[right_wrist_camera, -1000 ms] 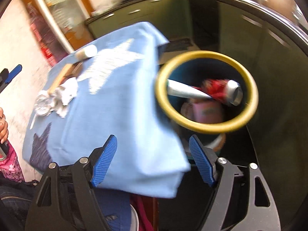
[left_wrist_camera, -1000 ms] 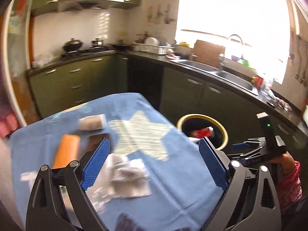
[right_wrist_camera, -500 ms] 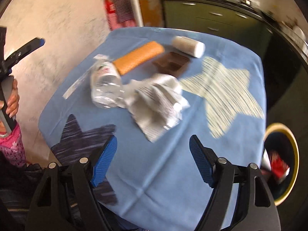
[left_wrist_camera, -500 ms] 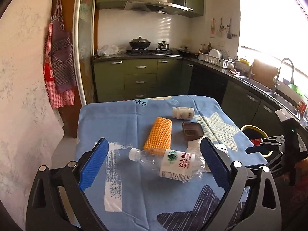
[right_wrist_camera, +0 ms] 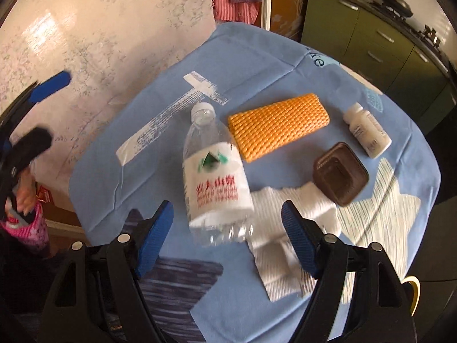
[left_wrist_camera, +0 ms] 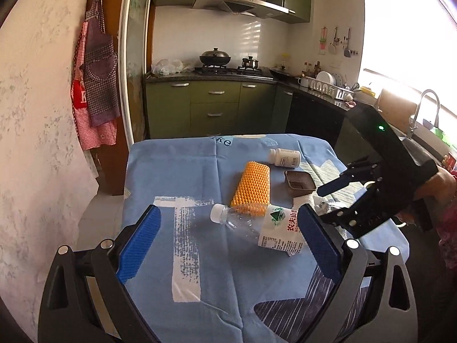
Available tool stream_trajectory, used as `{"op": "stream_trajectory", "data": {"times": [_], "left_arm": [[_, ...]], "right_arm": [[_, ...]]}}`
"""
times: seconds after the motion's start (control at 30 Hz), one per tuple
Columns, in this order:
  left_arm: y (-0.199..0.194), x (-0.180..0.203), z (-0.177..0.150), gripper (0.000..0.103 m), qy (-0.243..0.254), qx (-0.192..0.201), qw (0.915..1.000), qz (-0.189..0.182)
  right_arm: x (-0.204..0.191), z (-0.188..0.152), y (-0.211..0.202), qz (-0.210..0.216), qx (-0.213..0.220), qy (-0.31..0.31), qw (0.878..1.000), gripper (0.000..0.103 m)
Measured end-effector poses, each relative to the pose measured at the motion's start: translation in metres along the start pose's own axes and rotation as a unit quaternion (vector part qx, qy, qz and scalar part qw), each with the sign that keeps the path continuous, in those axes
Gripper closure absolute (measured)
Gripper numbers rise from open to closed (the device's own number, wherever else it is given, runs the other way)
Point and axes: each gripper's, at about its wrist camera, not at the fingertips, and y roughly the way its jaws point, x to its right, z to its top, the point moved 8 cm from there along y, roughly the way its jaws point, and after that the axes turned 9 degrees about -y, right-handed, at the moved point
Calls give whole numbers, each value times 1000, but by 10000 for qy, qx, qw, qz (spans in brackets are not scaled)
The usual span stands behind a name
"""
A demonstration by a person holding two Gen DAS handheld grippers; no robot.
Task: Collect trash
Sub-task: 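Move the right gripper to the Nongfu Spring water bottle and grasp it, then lift the water bottle with the right gripper and drop it into the bin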
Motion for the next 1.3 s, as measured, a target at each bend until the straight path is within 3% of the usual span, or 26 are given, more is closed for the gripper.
{"op": "stream_trajectory", "data": {"times": [0.2, 0.67, 1.1, 1.3], "left_arm": [[-4, -9, -1, 8, -28, 3, 10000, 13], [-4, -19, -2, 8, -101, 21, 9999, 15], [-15, -32, -6, 8, -183, 118, 9997, 67], [-16, -36, -6, 8, -233, 106, 9997, 59]], "right_arm": [[-3, 4, 32, 777, -551, 296, 9950, 29], [-50, -1, 58, 801, -1464, 63, 9860, 29], [-46, 16, 86, 422, -1648, 712, 9828, 29], [-39, 16, 98, 372, -1750, 716, 9813, 38]]}}
